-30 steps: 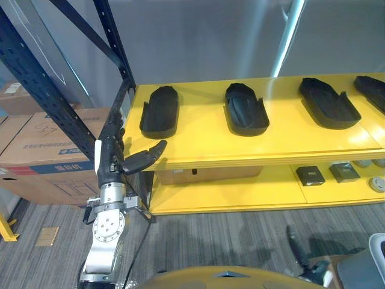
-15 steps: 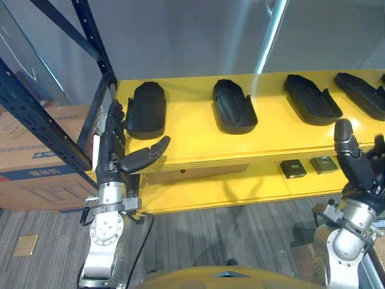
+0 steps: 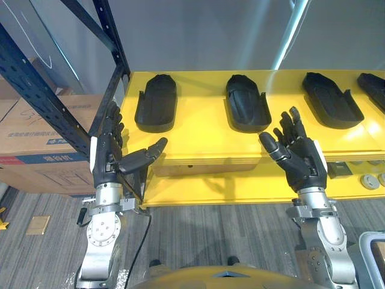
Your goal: Walk over and take three plastic housings, then place them on the shelf
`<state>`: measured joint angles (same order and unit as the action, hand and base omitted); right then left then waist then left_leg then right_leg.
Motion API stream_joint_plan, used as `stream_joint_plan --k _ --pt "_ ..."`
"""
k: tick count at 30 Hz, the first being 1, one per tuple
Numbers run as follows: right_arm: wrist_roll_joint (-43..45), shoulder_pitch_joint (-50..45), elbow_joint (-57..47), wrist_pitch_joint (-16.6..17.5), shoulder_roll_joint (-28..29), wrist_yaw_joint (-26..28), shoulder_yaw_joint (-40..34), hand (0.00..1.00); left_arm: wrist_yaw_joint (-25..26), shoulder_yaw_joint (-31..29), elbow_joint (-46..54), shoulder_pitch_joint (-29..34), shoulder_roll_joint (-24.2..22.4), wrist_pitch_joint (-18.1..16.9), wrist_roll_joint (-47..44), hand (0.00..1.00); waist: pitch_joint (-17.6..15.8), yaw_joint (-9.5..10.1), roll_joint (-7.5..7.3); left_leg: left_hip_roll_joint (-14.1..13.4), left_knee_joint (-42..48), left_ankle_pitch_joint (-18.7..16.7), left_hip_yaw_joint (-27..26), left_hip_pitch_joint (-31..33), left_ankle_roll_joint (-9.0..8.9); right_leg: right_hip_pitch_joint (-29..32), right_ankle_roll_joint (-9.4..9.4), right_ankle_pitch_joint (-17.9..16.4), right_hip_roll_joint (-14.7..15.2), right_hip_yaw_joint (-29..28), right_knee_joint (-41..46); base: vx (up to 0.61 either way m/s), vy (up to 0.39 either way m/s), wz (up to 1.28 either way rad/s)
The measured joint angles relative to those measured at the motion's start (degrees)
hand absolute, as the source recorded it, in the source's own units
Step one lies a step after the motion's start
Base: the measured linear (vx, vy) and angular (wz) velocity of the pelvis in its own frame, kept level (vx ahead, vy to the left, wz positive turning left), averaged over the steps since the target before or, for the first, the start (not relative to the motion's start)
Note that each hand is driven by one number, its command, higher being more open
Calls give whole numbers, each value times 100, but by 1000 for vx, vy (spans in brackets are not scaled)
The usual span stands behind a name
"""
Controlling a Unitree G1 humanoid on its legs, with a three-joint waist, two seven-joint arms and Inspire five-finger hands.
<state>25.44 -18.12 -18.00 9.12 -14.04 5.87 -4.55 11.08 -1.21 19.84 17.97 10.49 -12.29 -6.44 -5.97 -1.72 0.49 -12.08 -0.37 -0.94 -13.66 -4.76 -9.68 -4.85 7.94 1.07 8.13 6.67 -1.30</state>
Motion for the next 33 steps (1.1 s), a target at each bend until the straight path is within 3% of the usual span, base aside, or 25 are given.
stream_joint_plan --k 5,15,21,33 --pt "202 -171 131 -124 -158 213 132 100 -100 -2 0 68 1 -25 -34 100 -40 -8 8 0 7 10 25 42 7 37 -1 0 1 8 5 0 0 0" --pt "209 -139 259 -114 -185 82 423 100 47 267 135 64 116 -203 -90 100 -183 -2 -27 1 36 45 138 249 8 186 -5 -1 1 79 42 -12 -3 5" --pt "236 41 364 58 -204 -8 593 100 368 387 140 51 168 -261 -69 100 -445 -5 -87 -6 157 42 143 344 11 273 -9 -3 3 37 131 -2 0 -1" --pt "305 163 429 334 -204 -181 707 100 379 538 208 71 186 -264 9 100 -649 23 -53 -55 631 -165 192 468 38 266 -115 -75 5 22 318 -24 1 0"
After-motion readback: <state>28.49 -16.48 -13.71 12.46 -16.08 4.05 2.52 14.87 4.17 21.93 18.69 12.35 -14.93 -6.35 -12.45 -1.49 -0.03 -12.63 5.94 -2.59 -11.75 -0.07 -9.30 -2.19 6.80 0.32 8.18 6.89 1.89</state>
